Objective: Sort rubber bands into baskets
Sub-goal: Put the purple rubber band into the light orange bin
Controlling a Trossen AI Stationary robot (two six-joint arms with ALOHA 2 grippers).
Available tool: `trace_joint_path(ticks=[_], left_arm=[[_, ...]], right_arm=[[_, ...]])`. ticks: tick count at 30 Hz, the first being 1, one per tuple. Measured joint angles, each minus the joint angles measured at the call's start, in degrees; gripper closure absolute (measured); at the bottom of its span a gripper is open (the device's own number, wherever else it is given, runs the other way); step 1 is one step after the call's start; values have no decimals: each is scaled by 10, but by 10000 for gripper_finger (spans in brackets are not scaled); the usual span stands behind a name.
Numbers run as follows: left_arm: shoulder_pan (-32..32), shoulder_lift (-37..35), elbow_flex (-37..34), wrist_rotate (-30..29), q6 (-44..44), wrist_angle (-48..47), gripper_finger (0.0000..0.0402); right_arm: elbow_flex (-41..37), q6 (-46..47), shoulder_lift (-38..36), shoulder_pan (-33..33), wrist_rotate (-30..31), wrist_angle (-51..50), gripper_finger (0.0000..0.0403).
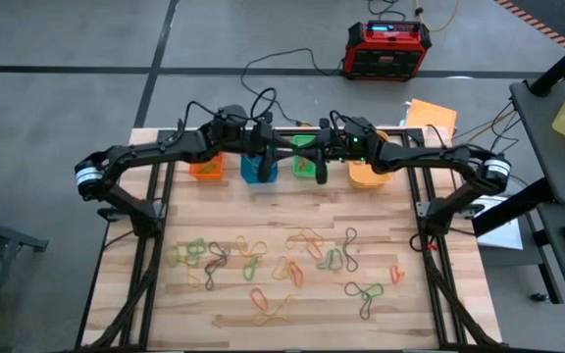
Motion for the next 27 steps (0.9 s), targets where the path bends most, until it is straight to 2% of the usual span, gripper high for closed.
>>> trace_joint_path(ticks=[2,4,6,10,13,17,27], left_arm=[[2,-4,0,-10,0,-8,281],[3,-10,0,-31,0,-24,251],[3,-18,0,-44,0,-44,226],[3,-39,0,-46,-1,-94,196],[1,-49,0,-45,-15,-119,190],[-1,-54,0,-45,-25,-139,192],[-14,-57,0,-45,-32,-163,204]], right_arm=[[0,0,-18,0,10,-36,394],[1,-7,-42,-2,55,-98,394],[14,-17,-68,-4,147,-198,394],[55,10,-97,-5,388,-401,394],[75,54,-98,-10,498,-516,394],[78,109,-91,-29,515,-572,394],[47,166,-43,-88,515,-593,394]])
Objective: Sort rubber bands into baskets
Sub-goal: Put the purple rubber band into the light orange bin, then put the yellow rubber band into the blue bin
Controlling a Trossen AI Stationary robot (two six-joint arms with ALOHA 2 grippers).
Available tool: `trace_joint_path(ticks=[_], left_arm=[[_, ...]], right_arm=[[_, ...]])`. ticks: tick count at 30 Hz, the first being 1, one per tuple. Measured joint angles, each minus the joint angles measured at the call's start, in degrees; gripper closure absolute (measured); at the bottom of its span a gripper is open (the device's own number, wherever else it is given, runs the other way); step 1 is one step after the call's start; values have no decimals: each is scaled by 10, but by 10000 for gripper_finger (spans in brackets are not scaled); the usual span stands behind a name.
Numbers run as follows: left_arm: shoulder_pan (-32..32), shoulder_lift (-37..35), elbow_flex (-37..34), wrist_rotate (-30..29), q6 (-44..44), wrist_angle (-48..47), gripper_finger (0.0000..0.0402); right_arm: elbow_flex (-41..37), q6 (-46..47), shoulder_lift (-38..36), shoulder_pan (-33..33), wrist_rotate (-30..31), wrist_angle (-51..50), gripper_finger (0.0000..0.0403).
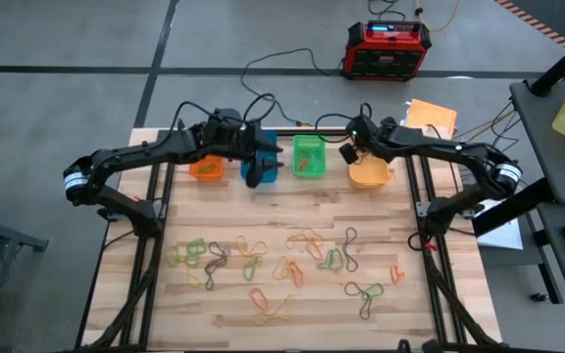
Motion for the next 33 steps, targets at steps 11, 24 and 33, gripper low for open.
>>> trace_joint_path(ticks=[11,24,33], left_arm=[[-6,0,0,0,-8,-67,210],[-40,5,-39,-12,14,-87,210],[-104,5,-131,-123,-14,52,210]], right_arm=[[4,45,0,-15,-5,-24,337],[5,50,-1,-17,-5,-33,215],[5,30,-23,11,-84,-4,200]])
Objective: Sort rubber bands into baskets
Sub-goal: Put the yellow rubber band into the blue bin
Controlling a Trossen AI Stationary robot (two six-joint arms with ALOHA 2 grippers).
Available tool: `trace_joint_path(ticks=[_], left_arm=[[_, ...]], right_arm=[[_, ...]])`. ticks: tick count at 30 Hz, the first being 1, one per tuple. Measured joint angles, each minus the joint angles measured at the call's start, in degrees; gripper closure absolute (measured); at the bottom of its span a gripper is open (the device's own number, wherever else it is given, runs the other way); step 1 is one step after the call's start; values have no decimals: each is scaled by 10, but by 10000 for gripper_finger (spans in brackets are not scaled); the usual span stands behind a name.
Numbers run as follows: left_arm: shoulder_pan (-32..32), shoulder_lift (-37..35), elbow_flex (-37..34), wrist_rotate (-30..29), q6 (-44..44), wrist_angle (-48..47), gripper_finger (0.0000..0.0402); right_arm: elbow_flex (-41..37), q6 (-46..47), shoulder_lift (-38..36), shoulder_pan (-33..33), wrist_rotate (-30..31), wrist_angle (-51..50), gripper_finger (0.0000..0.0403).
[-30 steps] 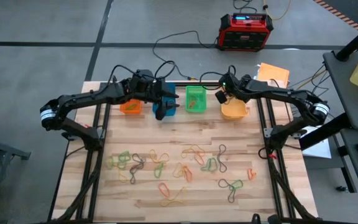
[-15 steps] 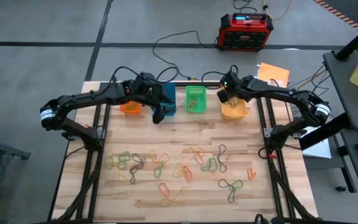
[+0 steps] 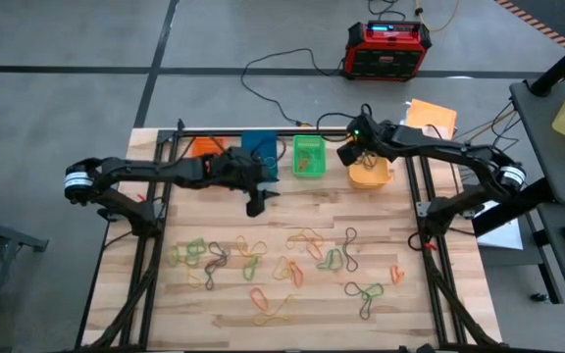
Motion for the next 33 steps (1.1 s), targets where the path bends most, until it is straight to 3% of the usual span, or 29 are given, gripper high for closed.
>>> trace_joint_path(ticks=[3,14,24,33], left_arm=[[-22,0,-25,-19,-33,52,210],[-154,40,-50,-186,-97,136,210],[-177,176,-50,-203,-137,244,210],[-199,259,-25,-199,-115,247,210]], right_arm=[[0,-9,-16,23,-10,1,200],[0,-15,-63,129,-11,1,200],[0,-17,-69,193,-11,-8,199],[-7,-18,-69,208,-11,-8,199]])
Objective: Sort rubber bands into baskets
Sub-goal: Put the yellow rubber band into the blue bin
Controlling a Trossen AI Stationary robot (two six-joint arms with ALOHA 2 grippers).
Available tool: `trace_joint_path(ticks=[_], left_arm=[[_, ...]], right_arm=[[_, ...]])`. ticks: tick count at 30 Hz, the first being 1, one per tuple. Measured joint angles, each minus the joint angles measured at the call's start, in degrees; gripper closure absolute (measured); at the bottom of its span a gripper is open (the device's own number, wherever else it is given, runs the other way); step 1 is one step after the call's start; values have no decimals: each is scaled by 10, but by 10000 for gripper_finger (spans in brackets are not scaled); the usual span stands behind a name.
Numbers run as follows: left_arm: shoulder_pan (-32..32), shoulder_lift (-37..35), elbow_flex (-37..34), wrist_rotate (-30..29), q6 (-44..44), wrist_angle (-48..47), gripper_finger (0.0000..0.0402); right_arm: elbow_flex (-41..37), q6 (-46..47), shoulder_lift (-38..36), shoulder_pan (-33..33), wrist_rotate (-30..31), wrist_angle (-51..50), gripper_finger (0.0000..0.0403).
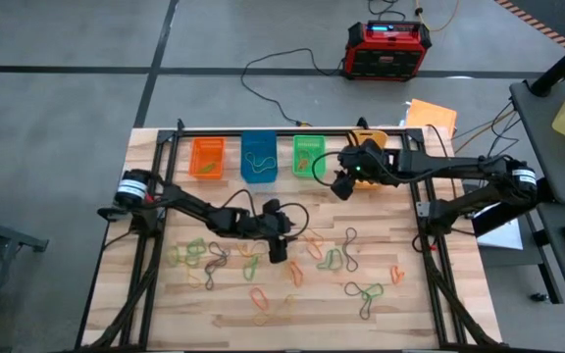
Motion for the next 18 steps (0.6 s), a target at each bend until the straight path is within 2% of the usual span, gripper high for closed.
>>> trace_joint_path(ticks=[14,18], left_arm=[[-2,91,20,9,-25,50,211],[-2,102,27,9,-35,54,234]], right_arm=[[-18,0,0,0,4,1,199],[-20,0,0,0,4,1,199]])
